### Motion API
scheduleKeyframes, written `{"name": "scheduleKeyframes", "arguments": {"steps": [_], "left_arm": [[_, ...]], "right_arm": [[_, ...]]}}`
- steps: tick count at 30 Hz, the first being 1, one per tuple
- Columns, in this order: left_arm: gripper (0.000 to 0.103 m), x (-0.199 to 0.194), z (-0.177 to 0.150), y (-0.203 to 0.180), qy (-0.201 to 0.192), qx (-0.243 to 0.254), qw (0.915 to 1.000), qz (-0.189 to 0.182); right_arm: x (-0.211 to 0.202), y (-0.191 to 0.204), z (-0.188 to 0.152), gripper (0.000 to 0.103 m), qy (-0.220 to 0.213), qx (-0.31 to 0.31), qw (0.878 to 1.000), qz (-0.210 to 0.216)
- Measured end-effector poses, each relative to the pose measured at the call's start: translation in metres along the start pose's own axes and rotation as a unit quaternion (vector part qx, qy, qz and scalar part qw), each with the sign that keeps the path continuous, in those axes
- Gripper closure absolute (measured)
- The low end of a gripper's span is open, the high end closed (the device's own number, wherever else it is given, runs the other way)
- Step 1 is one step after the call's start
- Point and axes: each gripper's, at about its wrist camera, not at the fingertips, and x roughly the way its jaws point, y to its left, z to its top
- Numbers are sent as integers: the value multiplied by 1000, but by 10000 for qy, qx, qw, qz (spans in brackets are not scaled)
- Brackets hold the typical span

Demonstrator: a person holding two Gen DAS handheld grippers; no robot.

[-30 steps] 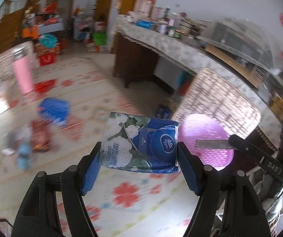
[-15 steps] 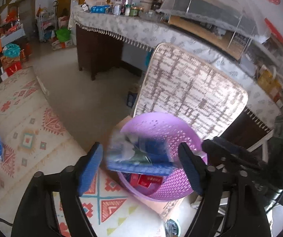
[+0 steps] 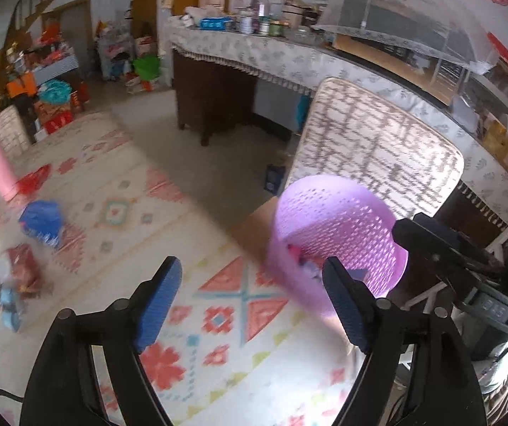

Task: Collect trash
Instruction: 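Carry both items to the lilac wastebasket and open both grippers over it, then return to the table and grasp the white medicine box with the left gripper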

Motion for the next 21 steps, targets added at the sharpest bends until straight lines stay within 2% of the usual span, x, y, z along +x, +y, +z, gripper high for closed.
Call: {"name": "scheduleKeyframes", "arguments": {"steps": [3, 6, 9, 12, 17, 21], "left_arm": [[23, -9, -16, 26, 23, -204, 9998, 63], [23, -24, -33, 62, -182, -380, 9977, 538], [23, -38, -48, 109, -260, -667, 9923, 1012], [23, -52, -63, 162, -257, -1098, 9832, 1434], [23, -72, -90, 246, -233, -1656, 9626, 2133], [22, -75, -104, 306, -149, -2017, 9500, 2378]], "right_arm": [[7, 27, -10, 14, 108, -102, 9992, 367], [25, 56, -24, 14, 413, -185, 9957, 812], [48, 91, -41, 14, 762, -364, 9911, 1029], [75, 125, -61, 14, 1205, -440, 9834, 1280], [114, 169, -82, 14, 1578, -615, 9764, 1339], [141, 198, -94, 14, 1699, -709, 9731, 1386]]}}
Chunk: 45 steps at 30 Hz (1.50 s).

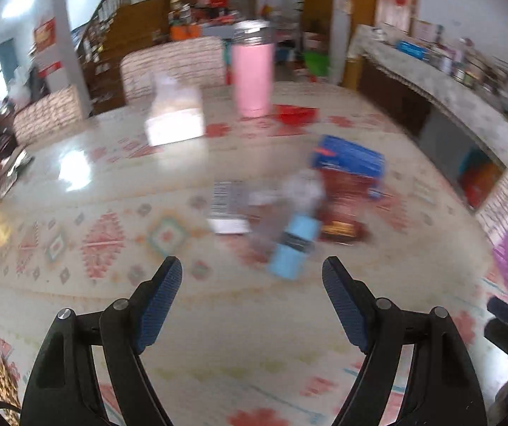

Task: Collect trash
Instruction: 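Return to the table and grasp the white medicine box with the left gripper, then grasp the brown snack bag with the right gripper while the left holds the medicine box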

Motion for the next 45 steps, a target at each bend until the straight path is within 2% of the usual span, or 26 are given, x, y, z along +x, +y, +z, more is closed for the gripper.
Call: {"name": "scheduleKeyframes", "arguments": {"steps": [4, 7, 10, 14, 19, 21, 22, 23, 26, 31, 35, 42, 45], "left_arm": [[23, 35, 16, 32, 261, -195, 9994, 69], [23, 59, 28, 40, 420, -236, 9988, -7], [23, 82, 40, 39, 540, -212, 9983, -81], [22, 95, 51, 34, 580, -295, 9972, -359], [23, 111, 53, 24, 800, -320, 9947, -555], [33, 117, 50, 21, 885, -298, 9940, -568], [57, 121, 49, 22, 966, -351, 9929, -606], [70, 119, 48, 23, 896, -378, 9941, -471], [70, 109, 44, 33, 868, -647, 9918, -680], [70, 68, 28, 40, 680, -754, 9927, -649], [70, 44, 10, 44, 585, -900, 9910, -799], [70, 37, -1, 42, 309, -742, 9937, -778], [70, 36, -5, 40, 180, -571, 9968, -524]], "right_arm": [[25, 9, 0, 14, 123, 26, 9999, 51], [33, 9, -1, 14, 220, 88, 9997, 71], [40, 11, -1, 14, 302, 76, 9995, 24], [44, 9, 2, 14, 355, 106, 9993, -33], [45, 11, 6, 14, 407, 77, 9991, -66], [46, 14, 7, 14, 416, 49, 9991, -70], [47, 15, 8, 14, 428, 27, 9990, -80], [48, 17, 8, 14, 441, 13, 9990, -82], [51, 21, 9, 14, 490, -41, 9987, -100], [57, 32, 14, 14, 534, -163, 9984, -132], [69, 46, 23, 14, 578, -316, 9977, -141], [104, 65, 55, 14, 503, -379, 9972, -393], [122, 69, 72, 14, 433, -296, 9973, -512]]}}
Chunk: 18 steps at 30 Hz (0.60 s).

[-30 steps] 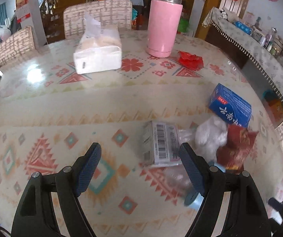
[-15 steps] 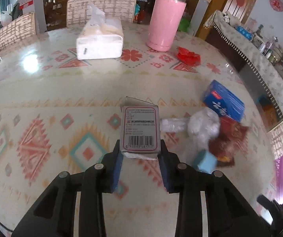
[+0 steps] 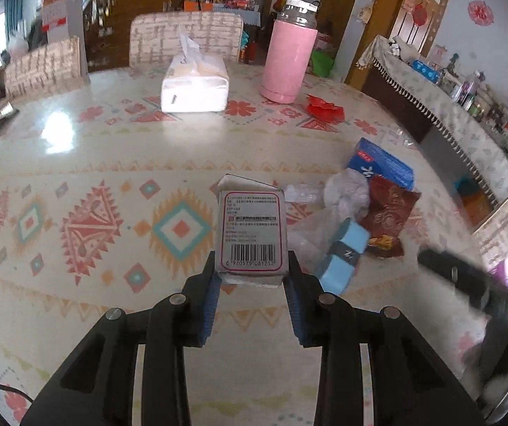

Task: Collect trash
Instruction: 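Grasp the brown snack bag with the right gripper while the left holds the medicine box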

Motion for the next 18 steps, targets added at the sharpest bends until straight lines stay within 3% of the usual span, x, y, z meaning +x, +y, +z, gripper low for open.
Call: {"name": "scheduleKeyframes", "arguments": {"steps": [4, 7, 8, 10, 11, 18], "left_arm": [[70, 2, -1, 3, -24, 63, 9999, 107], [70, 2, 0, 7, -15, 8, 10000, 68], [70, 2, 1, 7, -22, 8, 10000, 76], [70, 2, 1, 7, -34, 17, 9999, 96], [70, 2, 0, 7, -40, 22, 9999, 105], [70, -9, 0, 6, -283, 24, 9993, 249]], "right_arm": [[24, 10, 20, 14, 7, -24, 9996, -298], [41, 15, 26, 22, 82, -24, 9987, -503], [46, 15, 27, 27, 124, -20, 9987, -500], [52, 17, 25, 55, 240, -47, 9989, -407], [51, 19, 25, 59, 208, -75, 9987, -461], [19, 11, 14, 60, 55, 35, 9990, -442]]}}
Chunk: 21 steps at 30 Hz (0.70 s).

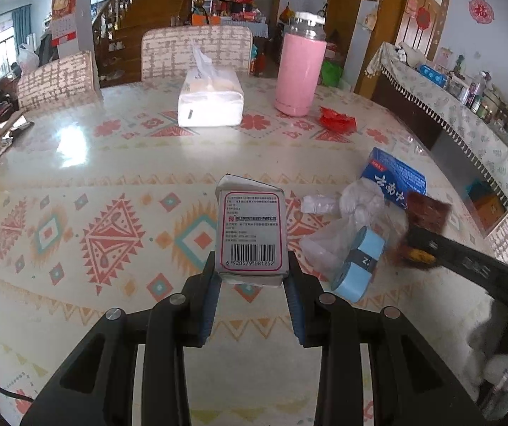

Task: Collect trash
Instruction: 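Grasp the brown snack bag with the right gripper while the left holds the medicine box, then carry both items to the lilac wastebasket and open both grippers over it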

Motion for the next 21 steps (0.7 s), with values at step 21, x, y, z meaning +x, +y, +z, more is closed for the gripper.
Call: {"name": "scheduleKeyframes", "arguments": {"steps": [21], "left_arm": [[70, -49, -6, -45, -694, 534, 9960, 191]], "right_arm": [[-155, -85, -96, 60, -581, 238, 9980, -72]]}}
